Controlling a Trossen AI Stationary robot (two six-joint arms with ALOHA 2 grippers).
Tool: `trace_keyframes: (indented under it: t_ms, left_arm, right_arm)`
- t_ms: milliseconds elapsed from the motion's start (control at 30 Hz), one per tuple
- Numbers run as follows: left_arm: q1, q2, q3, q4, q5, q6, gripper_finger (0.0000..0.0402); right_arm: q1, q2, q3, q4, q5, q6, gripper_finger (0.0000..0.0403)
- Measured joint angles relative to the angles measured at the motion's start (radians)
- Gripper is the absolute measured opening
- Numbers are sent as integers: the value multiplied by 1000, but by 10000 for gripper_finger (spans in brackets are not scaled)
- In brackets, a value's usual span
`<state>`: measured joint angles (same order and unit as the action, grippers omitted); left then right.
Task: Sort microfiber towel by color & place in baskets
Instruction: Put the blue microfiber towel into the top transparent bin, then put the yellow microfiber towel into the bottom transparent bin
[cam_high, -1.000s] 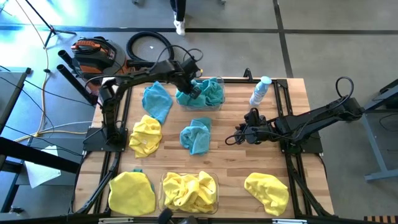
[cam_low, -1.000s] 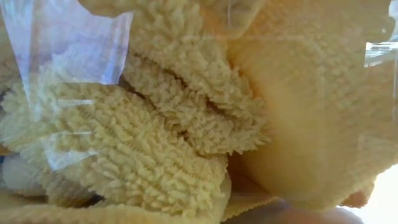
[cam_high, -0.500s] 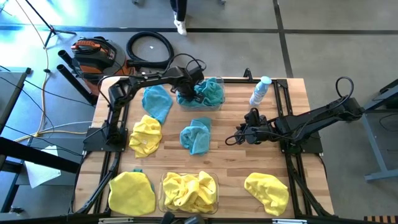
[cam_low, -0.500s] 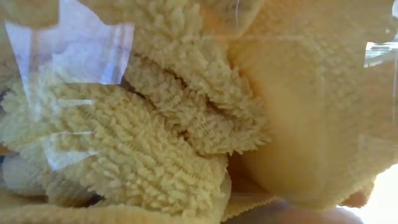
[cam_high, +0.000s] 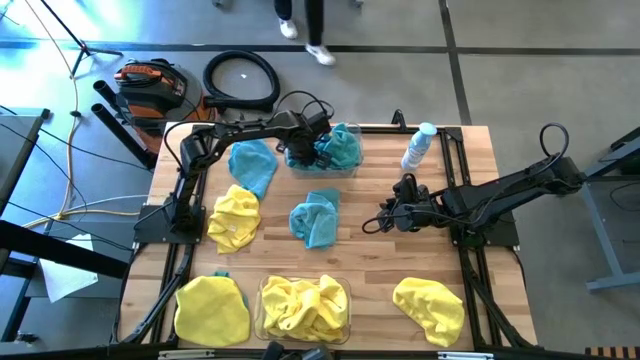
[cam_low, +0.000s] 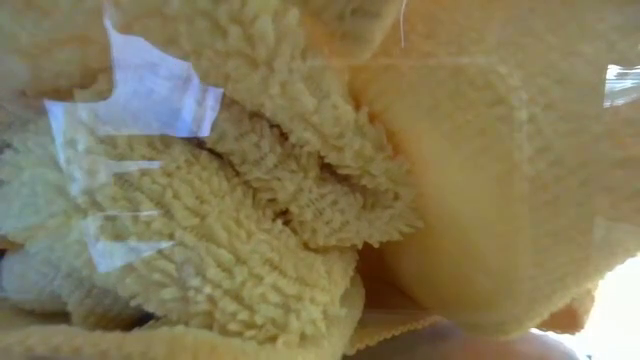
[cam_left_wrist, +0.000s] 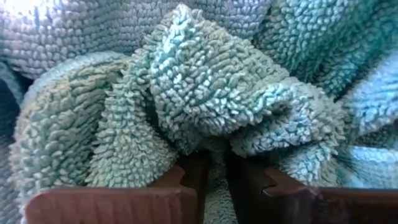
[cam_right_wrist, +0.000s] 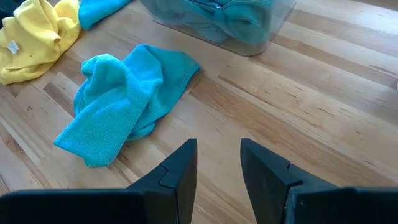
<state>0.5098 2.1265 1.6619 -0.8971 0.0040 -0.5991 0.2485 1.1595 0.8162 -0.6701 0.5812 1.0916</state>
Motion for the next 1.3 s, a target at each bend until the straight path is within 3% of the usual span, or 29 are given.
trace_keyframes:
  t_ms: [333, 900, 1100, 1300]
  left_arm:
    - [0, -19, -5, 4, 4, -29, 74]
    - [-41, -280, -5, -31, -46, -8, 74]
    - [-163, -391, -5, -37, -105, 163, 74]
    - [-368, -464, -39, -30, -249, 216, 74]
  right_arm:
    - [0, 0, 0, 0, -1, 0, 117]
    - [0, 0, 0, -2, -1, 0, 117]
    - [0, 0, 0, -2, -2, 0, 117]
    - [0, 0, 0, 0, -60, -52, 117]
